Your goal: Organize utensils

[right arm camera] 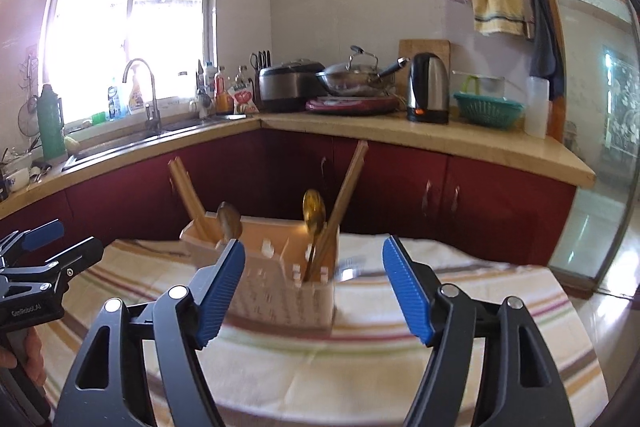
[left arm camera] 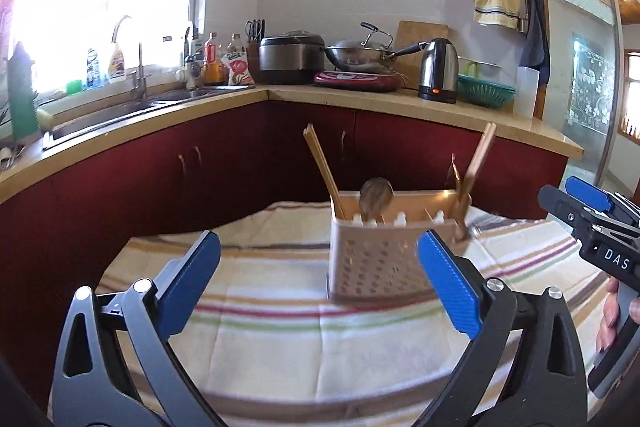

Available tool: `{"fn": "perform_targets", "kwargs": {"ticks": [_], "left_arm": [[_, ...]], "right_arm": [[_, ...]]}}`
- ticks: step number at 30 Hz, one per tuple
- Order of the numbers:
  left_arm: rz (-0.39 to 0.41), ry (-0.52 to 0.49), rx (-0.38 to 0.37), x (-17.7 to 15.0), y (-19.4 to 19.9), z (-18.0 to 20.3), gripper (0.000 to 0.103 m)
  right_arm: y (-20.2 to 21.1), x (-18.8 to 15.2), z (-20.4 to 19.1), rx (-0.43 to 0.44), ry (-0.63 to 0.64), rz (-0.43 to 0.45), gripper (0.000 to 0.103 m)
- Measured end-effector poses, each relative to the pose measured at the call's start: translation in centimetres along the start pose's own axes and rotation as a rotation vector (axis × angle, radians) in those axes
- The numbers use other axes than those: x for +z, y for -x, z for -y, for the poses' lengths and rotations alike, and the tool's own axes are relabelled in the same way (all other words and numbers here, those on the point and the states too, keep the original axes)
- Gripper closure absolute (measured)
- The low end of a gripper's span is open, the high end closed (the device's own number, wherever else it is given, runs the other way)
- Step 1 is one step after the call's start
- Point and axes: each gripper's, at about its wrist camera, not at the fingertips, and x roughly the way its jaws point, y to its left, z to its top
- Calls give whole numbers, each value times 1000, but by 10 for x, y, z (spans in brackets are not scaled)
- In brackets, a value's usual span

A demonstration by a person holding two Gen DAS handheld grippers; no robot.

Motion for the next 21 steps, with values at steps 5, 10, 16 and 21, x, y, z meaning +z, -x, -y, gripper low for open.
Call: {"fn": "perform_targets", "kwargs": {"ticks": [5, 10, 16, 21], "left_arm": [[-29, 44, 19, -19, 34, 1, 6], [-26, 63, 70, -26, 69, 0, 4], [3, 71, 93, -24, 107, -1, 4], [61, 70, 86, -17, 140, 3, 4]], "right_arm": [[32, -14, -9, -16, 9, -3, 32], [60, -20, -12, -22, 3, -3, 31], [97, -16, -14, -34, -9, 38, 30], [122, -11, -18, -44, 0, 86, 29]]}}
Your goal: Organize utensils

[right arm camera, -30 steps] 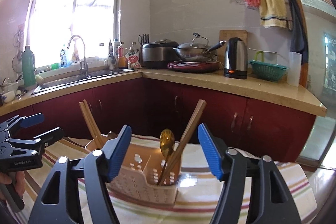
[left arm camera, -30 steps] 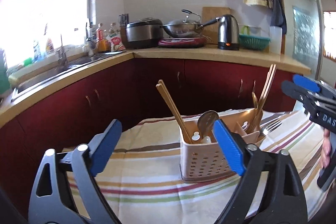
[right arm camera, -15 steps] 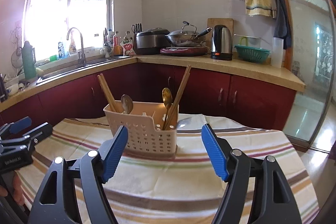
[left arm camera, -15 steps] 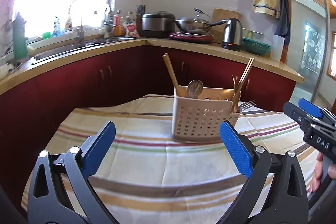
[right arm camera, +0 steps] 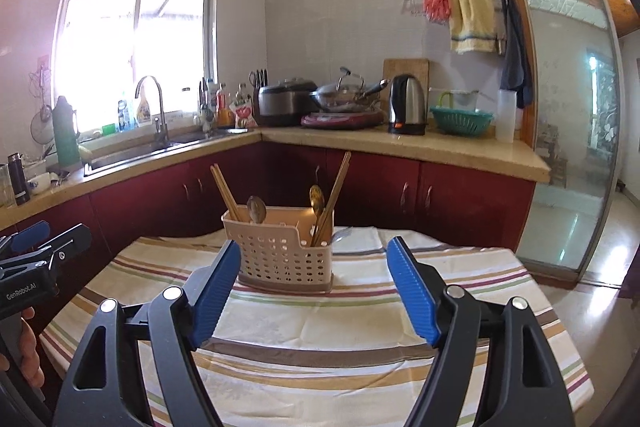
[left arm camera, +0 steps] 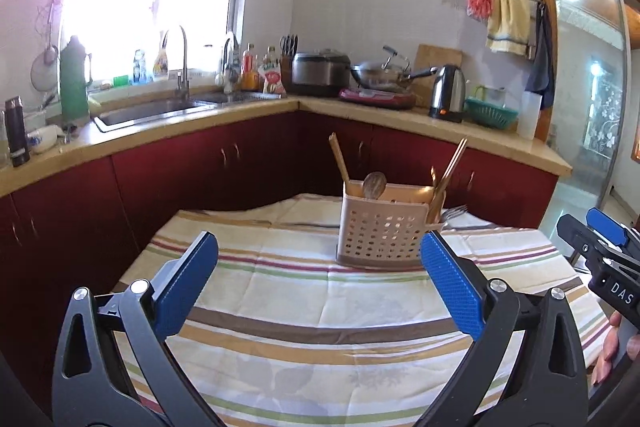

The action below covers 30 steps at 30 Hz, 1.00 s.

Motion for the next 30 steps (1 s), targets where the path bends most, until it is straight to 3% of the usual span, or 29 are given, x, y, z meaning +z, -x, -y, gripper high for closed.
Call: {"fn": "perform_targets", "kwargs": {"ticks": [9, 16, 30], "left_arm": [[24, 12, -6, 1, 24, -1, 4], [-6, -2, -2, -3, 27, 0, 4], [14, -6, 16, -3, 38, 0, 4]], "right_arm": [[17, 3, -2, -2, 9, 38, 28], [23, 1, -5, 0, 14, 47, 27], [28, 1, -7, 0, 20, 58, 26]]}}
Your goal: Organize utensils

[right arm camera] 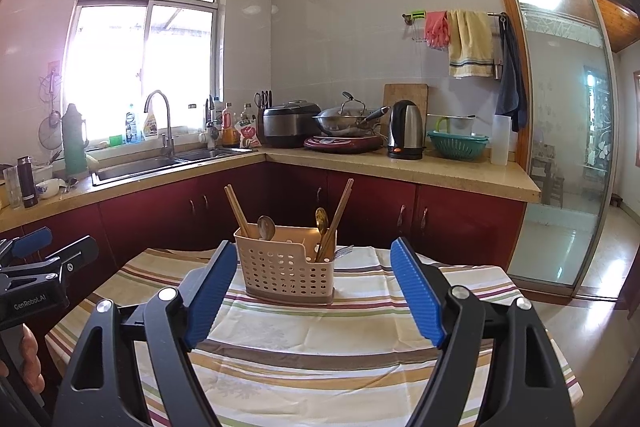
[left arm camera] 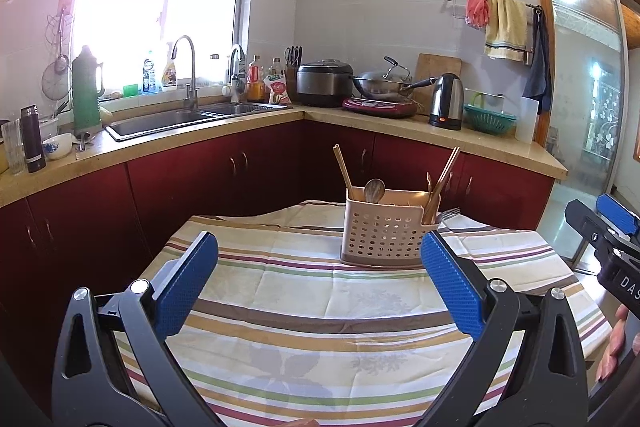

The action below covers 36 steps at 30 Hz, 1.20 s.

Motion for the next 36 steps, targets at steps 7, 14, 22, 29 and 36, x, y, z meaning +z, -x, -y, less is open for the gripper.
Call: {"fn": "perform_targets", "kwargs": {"ticks": [7, 14, 22, 29, 36], "left_arm": [[7, 3, -10, 0, 2, -1, 4], [4, 15, -18, 0, 4, -1, 4], [7, 11, -10, 0, 3, 3, 4], [15, -3, -10, -3, 5, 5, 4], [15, -7, -20, -4, 4, 8, 4]], "right_arm": [[0, 0, 0, 0, 0, 0, 26], [1, -1, 0, 4, 0, -2, 26], [1, 0, 1, 3, 1, -2, 26], [1, 0, 1, 4, 1, -3, 26], [0, -1, 2, 2, 1, -6, 26]]}}
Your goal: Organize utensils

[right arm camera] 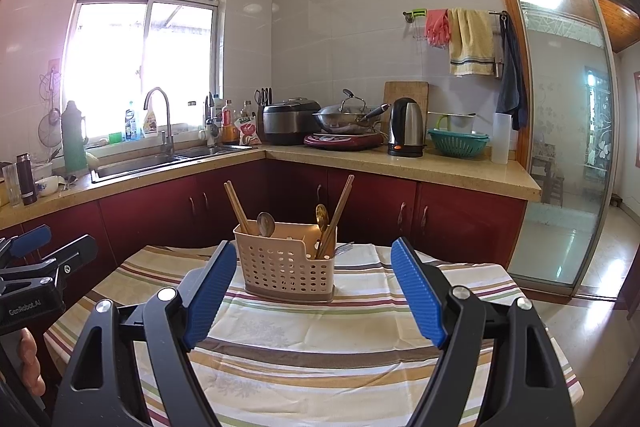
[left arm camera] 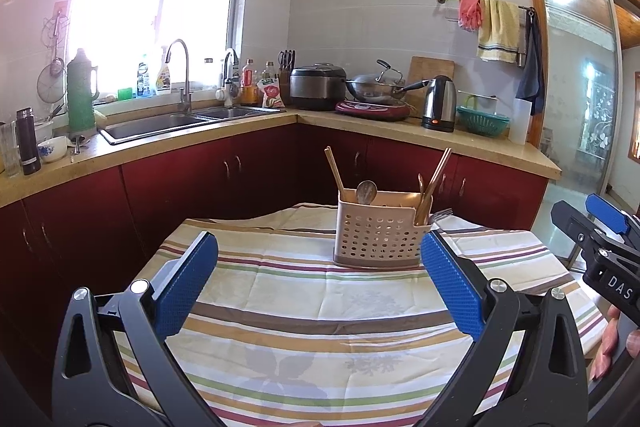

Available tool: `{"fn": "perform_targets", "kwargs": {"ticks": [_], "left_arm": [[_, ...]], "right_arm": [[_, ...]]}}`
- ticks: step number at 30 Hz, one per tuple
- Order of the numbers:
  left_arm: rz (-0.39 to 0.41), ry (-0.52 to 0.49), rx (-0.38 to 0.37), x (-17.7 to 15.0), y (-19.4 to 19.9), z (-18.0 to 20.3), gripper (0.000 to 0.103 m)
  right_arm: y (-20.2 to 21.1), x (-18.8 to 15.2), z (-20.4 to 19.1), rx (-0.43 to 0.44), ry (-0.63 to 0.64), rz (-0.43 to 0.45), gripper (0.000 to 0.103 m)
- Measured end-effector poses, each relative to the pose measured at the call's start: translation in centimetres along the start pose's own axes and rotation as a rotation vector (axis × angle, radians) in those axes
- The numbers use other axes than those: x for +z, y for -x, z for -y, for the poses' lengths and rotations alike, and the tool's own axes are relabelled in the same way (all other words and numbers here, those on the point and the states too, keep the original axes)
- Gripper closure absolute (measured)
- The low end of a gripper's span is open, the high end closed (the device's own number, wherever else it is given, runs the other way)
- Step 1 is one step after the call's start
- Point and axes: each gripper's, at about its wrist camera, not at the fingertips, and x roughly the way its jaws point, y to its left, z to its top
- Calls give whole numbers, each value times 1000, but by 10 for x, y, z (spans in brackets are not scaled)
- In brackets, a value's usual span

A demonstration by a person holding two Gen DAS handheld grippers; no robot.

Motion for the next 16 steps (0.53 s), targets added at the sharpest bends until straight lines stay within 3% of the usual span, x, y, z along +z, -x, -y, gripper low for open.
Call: {"fn": "perform_targets", "kwargs": {"ticks": [10, 16], "left_arm": [[-29, 17, -40, 0, -13, -1, 4], [-50, -15, 12, -4, -44, -10, 4]], "right_arm": [[-13, -8, 4, -6, -6, -25, 26], [-45, -18, 35, -78, -26, -67, 19]]}}
